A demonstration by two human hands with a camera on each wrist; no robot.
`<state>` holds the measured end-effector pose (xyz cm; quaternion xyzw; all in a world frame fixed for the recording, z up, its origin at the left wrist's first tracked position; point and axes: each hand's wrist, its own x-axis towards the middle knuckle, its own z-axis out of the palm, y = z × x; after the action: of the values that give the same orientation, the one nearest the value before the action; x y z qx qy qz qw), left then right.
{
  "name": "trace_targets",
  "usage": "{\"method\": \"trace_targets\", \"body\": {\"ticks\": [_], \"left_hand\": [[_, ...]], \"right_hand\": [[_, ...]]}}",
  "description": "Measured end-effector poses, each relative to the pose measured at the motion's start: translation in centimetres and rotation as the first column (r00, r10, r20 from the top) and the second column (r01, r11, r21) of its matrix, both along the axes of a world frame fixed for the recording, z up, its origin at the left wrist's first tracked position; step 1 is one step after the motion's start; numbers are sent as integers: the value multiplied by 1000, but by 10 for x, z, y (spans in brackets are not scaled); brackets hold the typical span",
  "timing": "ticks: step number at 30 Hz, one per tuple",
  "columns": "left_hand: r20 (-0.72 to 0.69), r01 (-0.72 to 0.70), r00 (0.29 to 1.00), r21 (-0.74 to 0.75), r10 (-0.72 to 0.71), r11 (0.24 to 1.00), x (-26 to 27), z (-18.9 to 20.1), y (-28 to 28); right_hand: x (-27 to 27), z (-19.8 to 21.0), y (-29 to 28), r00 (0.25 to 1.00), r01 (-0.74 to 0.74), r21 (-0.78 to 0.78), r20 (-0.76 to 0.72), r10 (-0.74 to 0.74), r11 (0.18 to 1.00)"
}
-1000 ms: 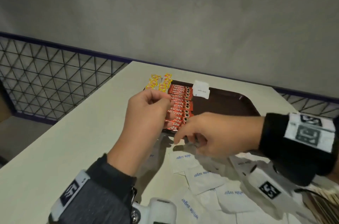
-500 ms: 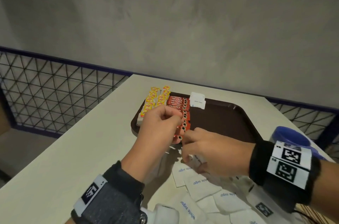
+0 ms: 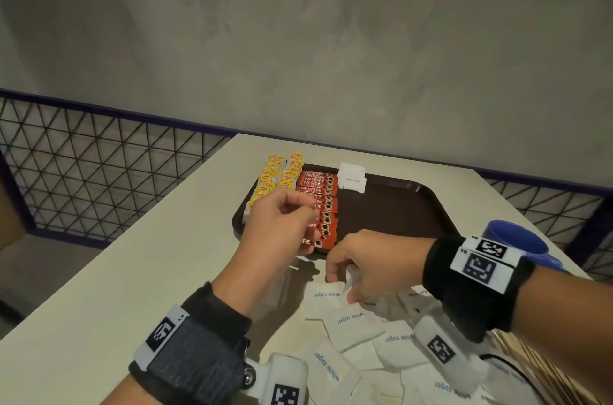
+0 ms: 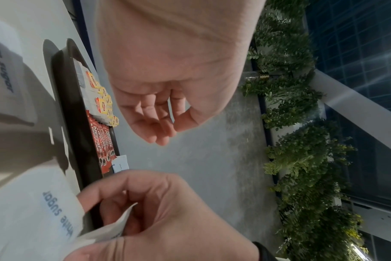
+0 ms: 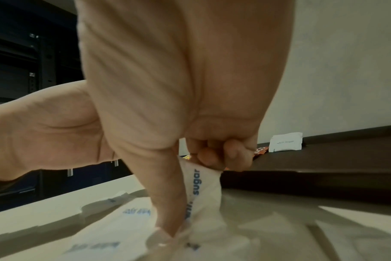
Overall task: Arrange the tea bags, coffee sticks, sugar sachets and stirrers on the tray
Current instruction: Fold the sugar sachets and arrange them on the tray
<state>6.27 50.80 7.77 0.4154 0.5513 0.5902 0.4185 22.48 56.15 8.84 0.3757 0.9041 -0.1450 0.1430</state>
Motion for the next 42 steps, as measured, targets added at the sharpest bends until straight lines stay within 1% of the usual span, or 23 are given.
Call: {"method": "trace_targets", "body": {"ticks": [4,6,8,10,11,12,14,15,17,19,23,25,26,29,31,32,33,35,38,40,42], "left_hand": [[-10,-18,1000,13,18,1000,0,-2,2],[-7,-13,1000,15,13,1000,-1,-3,3],[-12,32,999,15,-32,999,-3,-3,3],[-2,135,991,9,-135,991,-3,0,0],[19,204,979,5,-204,979,-3,1,-3],[51,278,959,5,-277,961,-2,3,-5],[134,407,904,27,-407,913,0,3,-10],[168,457,873,46,-458,888,2,3,-12],[179,508,839,81,-514,857,4,3,-15],[156,477,859,99,-487,873,6,1,-15],[157,353,919,86,-362,932,8,-5,-9],[141,308,939,72,-315,949,7,-7,-7],[130,292,946,67,-298,954,8,-7,-7],[114,255,959,50,-259,966,12,-3,-9],[85,265,960,36,-267,964,15,-1,-11],[51,282,958,26,-283,959,16,-2,-12],[8,309,951,14,-309,951,16,-2,-13],[-62,375,925,-8,-375,927,18,-3,-16],[-92,421,903,-14,-420,907,19,-6,-18],[-93,415,905,-14,-415,909,20,-7,-18],[-74,408,910,-8,-407,913,18,-8,-15]], "right_hand": [[2,2,-1,999,39,-1,-15,-39,999],[7,8,-5,996,68,-8,-61,-68,998],[15,18,-11,983,103,-14,-150,-104,995],[25,27,-17,947,137,-53,-287,-146,989],[30,32,-21,911,150,-105,-372,-179,983],[34,35,-26,855,162,-181,-465,-230,970],[42,34,-33,686,185,-380,-611,-396,906],[44,31,-36,599,190,-469,-640,-481,862],[47,22,-40,464,195,-570,-663,-587,798],[47,11,-44,366,200,-605,-683,-632,770],[52,-7,-50,179,211,-634,-723,-668,744],[54,-11,-53,82,180,-673,-716,-693,717],[56,-13,-54,45,159,-686,-713,-700,710],[57,-12,-58,-33,87,-720,-693,-720,689],[56,-10,-61,-122,-6,-768,-635,-763,640],[55,-10,-61,-154,-48,-785,-605,-781,618],[54,-9,-63,-168,-65,-795,-587,-792,603],[52,-11,-64,-164,-84,-794,-585,-794,602],[49,-15,-64,-151,-54,-778,-613,-775,626],[48,-15,-64,-174,-15,-784,-610,-774,621],[48,-13,-65,-225,16,-810,-574,-788,586]]}}
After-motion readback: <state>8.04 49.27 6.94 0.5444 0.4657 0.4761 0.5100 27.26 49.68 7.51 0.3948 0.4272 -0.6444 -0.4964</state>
